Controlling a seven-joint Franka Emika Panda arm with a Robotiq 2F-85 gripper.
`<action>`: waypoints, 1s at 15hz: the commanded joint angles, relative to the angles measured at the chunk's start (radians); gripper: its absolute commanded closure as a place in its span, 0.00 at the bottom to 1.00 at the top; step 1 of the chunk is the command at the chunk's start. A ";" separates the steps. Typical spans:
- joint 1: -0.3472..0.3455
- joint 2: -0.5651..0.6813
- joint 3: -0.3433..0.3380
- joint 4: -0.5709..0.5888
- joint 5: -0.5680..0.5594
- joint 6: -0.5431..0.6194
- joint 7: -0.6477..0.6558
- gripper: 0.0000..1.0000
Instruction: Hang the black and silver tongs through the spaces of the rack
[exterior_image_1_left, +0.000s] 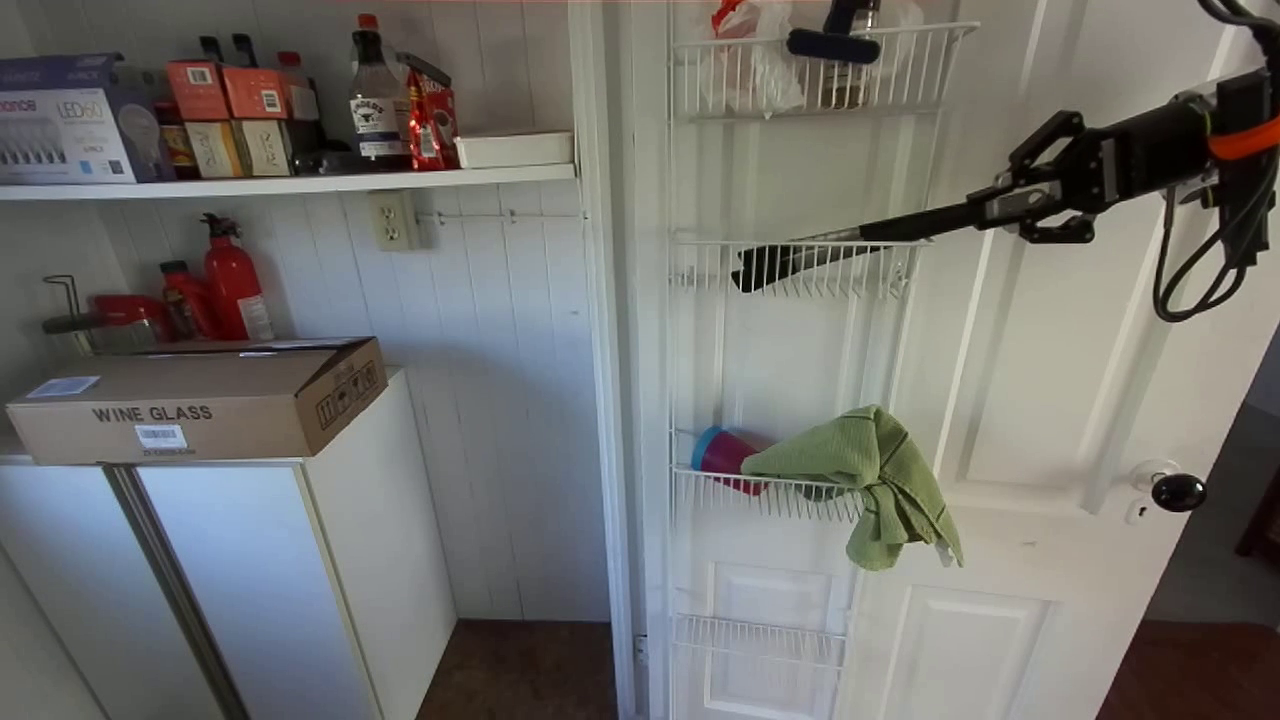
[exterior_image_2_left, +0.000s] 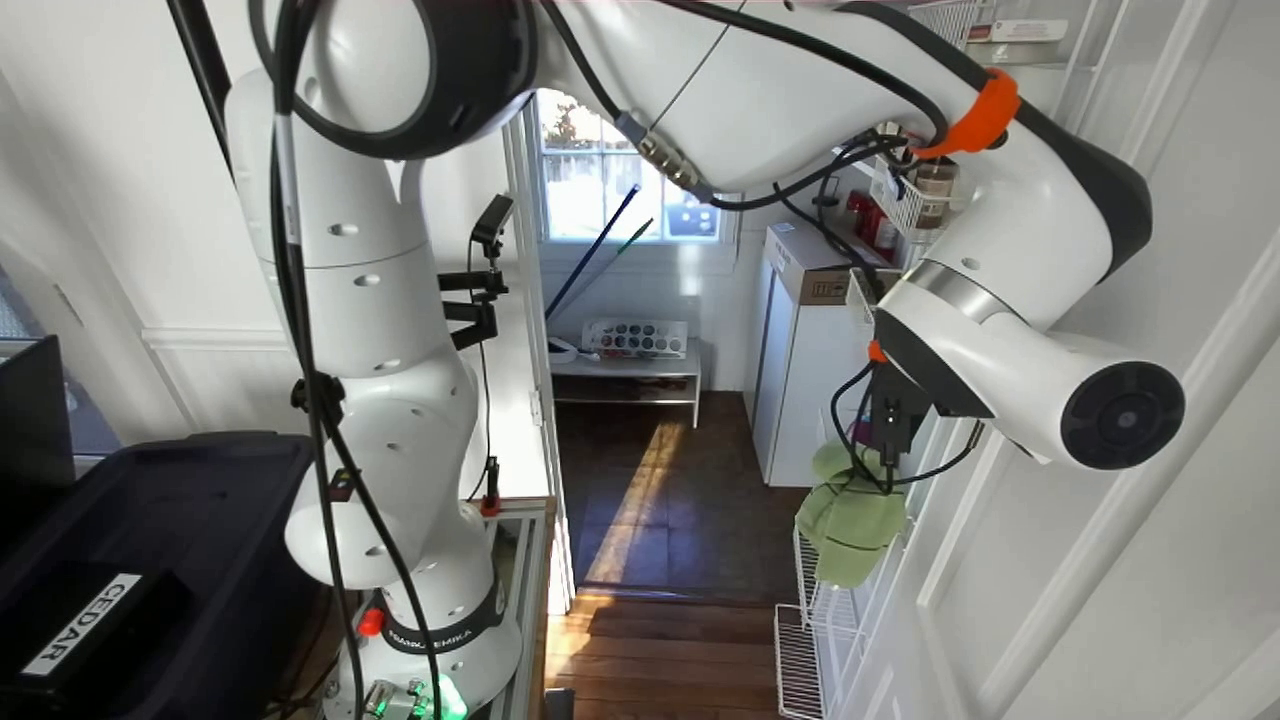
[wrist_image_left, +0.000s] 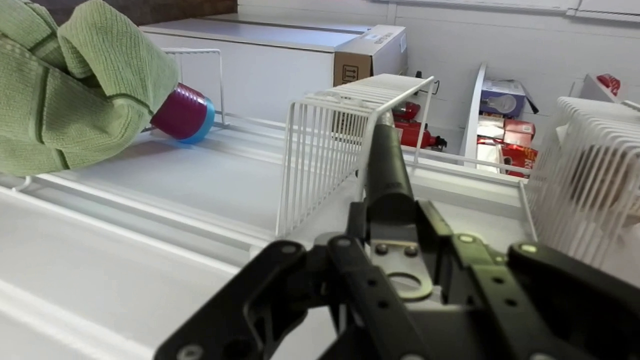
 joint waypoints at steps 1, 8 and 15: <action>-0.016 0.009 0.012 0.012 0.045 0.003 -0.020 0.93; -0.025 -0.004 0.006 0.009 0.115 -0.052 -0.025 0.93; -0.054 0.004 -0.007 0.004 0.225 -0.165 -0.036 0.93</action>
